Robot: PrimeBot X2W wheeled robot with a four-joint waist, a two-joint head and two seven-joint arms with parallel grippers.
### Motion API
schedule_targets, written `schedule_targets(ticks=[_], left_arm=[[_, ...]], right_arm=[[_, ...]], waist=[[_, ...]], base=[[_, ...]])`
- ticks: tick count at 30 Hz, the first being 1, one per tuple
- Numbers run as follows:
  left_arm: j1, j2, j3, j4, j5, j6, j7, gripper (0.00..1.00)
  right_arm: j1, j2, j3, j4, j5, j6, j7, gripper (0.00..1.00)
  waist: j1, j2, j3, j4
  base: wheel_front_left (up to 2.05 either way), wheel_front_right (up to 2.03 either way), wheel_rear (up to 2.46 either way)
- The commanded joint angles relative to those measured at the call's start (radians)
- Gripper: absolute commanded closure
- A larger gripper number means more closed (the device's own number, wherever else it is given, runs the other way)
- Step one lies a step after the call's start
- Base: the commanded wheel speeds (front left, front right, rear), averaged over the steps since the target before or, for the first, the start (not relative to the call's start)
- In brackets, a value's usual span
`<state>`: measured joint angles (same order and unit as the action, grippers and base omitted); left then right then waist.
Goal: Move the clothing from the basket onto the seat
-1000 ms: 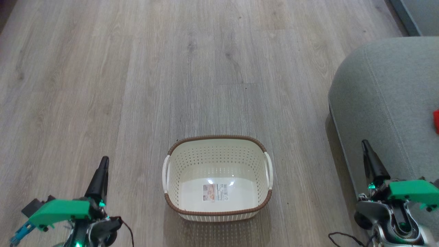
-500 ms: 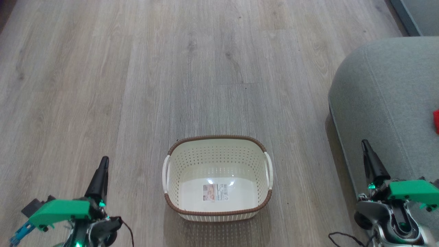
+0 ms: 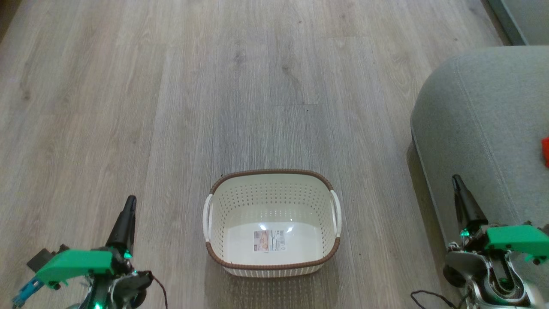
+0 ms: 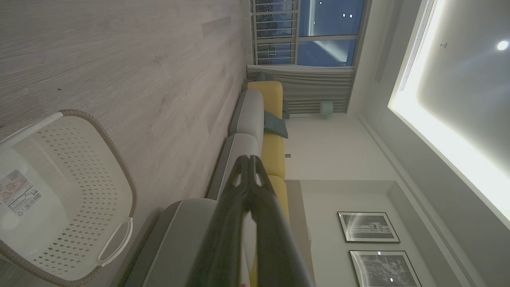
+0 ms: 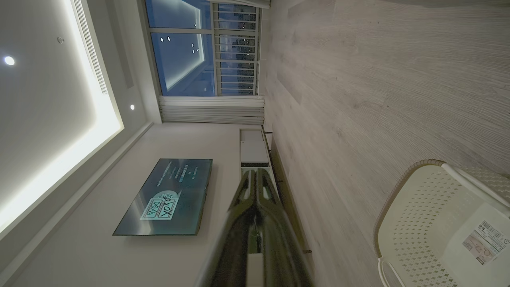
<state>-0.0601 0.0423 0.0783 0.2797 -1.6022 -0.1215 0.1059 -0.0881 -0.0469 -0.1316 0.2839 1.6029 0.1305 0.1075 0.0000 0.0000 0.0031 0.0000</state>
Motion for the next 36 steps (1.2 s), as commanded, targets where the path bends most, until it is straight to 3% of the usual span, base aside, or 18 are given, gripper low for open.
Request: schedule_targets(ticks=[1,36], left_arm=[[-0.048,0.008,0.035,-0.035,-0.007,-0.009,0.007,1.00],[-0.048,0.008,0.035,-0.035,-0.007,-0.009,0.007,1.00]], right_arm=[[-0.020,-0.003,0.018,-0.039,0.006,0.000,0.006,1.00],[-0.020,-0.003,0.018,-0.039,0.006,0.000,0.006,1.00]], waist=[[0.0000,0.0000,0.000,0.000],[0.0000,0.0000,0.000,0.000]], base=[[0.00,0.00,0.00],[0.00,0.00,0.00]])
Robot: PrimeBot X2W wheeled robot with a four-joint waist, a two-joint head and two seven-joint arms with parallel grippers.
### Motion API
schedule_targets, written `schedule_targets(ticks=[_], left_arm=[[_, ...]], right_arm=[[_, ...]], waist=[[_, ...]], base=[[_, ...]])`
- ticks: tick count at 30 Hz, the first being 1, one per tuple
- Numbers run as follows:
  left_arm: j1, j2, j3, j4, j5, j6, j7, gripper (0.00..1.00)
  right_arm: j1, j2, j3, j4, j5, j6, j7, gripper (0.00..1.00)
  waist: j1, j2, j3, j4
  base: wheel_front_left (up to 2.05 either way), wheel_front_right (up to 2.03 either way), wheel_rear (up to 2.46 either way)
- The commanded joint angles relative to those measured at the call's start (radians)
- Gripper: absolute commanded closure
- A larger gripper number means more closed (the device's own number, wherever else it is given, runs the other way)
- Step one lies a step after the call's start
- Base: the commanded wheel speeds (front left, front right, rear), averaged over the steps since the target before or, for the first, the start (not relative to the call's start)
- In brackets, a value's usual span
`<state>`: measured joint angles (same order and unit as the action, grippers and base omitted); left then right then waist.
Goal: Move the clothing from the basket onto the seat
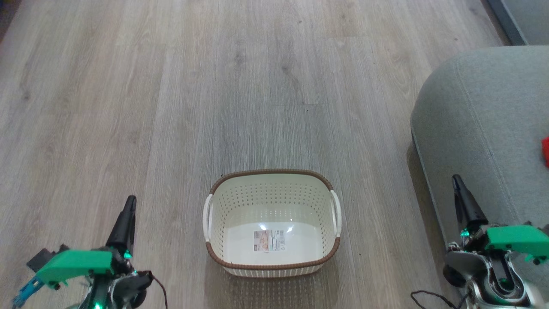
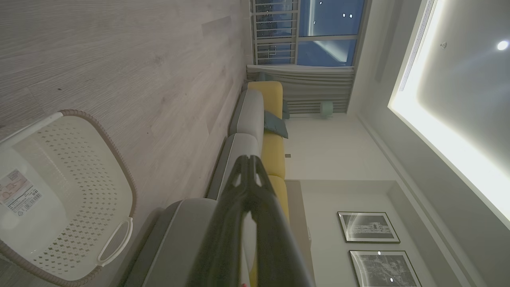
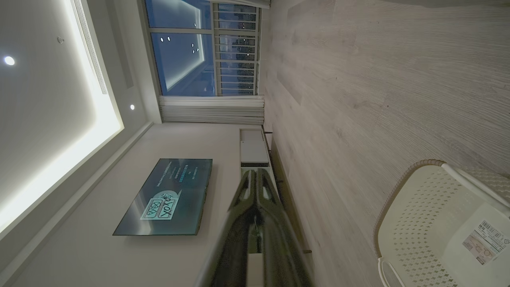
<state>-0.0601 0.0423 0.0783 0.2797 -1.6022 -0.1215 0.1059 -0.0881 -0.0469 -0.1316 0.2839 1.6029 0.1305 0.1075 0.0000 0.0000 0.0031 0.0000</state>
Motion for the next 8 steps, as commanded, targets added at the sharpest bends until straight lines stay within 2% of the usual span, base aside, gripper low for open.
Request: schedule_targets(ticks=[1,8], left_arm=[[-0.048,0.008,0.035,-0.035,-0.007,-0.009,0.007,1.00],[-0.048,0.008,0.035,-0.035,-0.007,-0.009,0.007,1.00]], right_arm=[[-0.020,-0.003,0.018,-0.039,0.006,0.000,0.006,1.00],[-0.020,-0.003,0.018,-0.039,0.006,0.000,0.006,1.00]], waist=[[0.0000,0.0000,0.000,0.000],[0.0000,0.0000,0.000,0.000]], base=[[0.00,0.00,0.00],[0.00,0.00,0.00]])
